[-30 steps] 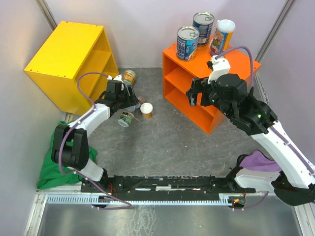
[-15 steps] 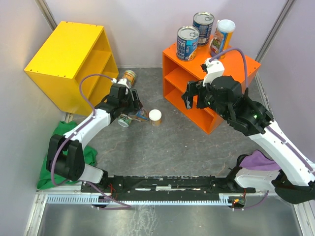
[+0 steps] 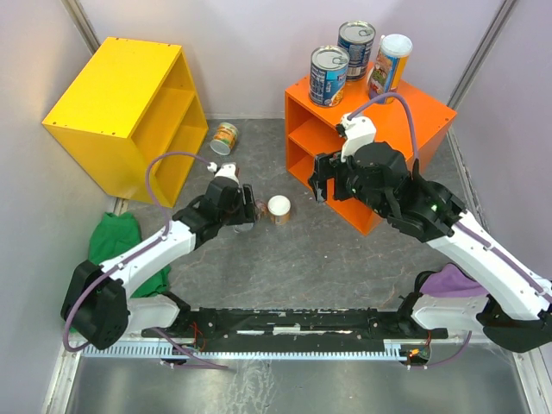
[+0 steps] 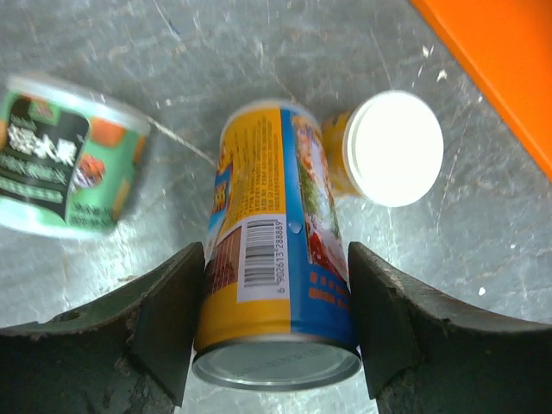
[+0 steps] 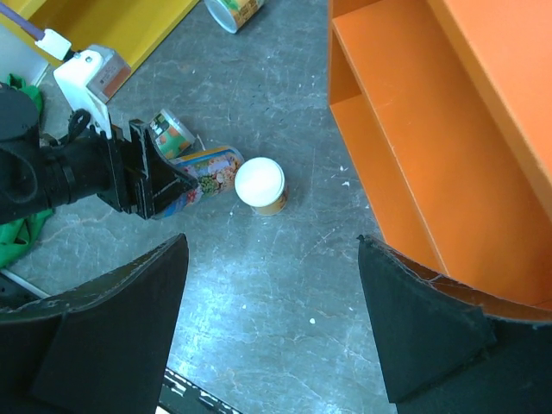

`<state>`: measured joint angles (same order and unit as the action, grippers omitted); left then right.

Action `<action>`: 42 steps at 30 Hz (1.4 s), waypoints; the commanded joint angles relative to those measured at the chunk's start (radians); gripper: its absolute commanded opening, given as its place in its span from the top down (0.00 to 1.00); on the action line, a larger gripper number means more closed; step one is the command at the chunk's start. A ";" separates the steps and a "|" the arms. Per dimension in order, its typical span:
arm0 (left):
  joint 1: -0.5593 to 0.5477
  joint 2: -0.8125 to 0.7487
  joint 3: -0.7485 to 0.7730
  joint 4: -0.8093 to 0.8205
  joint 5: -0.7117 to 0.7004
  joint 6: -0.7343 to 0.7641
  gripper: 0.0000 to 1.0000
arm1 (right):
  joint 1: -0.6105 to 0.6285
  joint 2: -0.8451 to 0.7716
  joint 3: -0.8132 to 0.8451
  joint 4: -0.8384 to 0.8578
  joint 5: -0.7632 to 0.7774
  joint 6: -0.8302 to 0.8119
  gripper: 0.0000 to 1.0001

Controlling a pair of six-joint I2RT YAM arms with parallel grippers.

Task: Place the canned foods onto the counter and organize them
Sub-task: Move the canned food to the center of the board.

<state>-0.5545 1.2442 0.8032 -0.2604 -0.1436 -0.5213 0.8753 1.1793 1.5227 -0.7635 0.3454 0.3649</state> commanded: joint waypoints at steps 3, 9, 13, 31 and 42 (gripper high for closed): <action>-0.105 -0.074 -0.087 0.026 -0.103 -0.128 0.97 | 0.048 0.013 -0.024 0.032 0.039 0.023 0.13; -0.173 -0.102 -0.173 0.027 -0.149 -0.209 0.97 | 0.112 0.050 -0.043 0.022 0.060 0.045 0.13; -0.197 -0.112 -0.222 0.044 -0.161 -0.261 0.97 | 0.147 0.088 -0.045 0.019 0.058 0.076 0.13; -0.200 -0.405 -0.240 -0.134 -0.271 -0.426 0.77 | 0.233 0.401 0.026 0.029 -0.068 0.197 0.14; -0.200 -0.631 -0.267 -0.256 -0.265 -0.488 0.44 | 0.267 0.606 0.137 0.033 -0.046 0.233 0.14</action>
<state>-0.7498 0.6643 0.5404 -0.4770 -0.3916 -0.9577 1.1378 1.7409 1.5856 -0.7612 0.2882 0.5652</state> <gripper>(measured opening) 0.527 0.863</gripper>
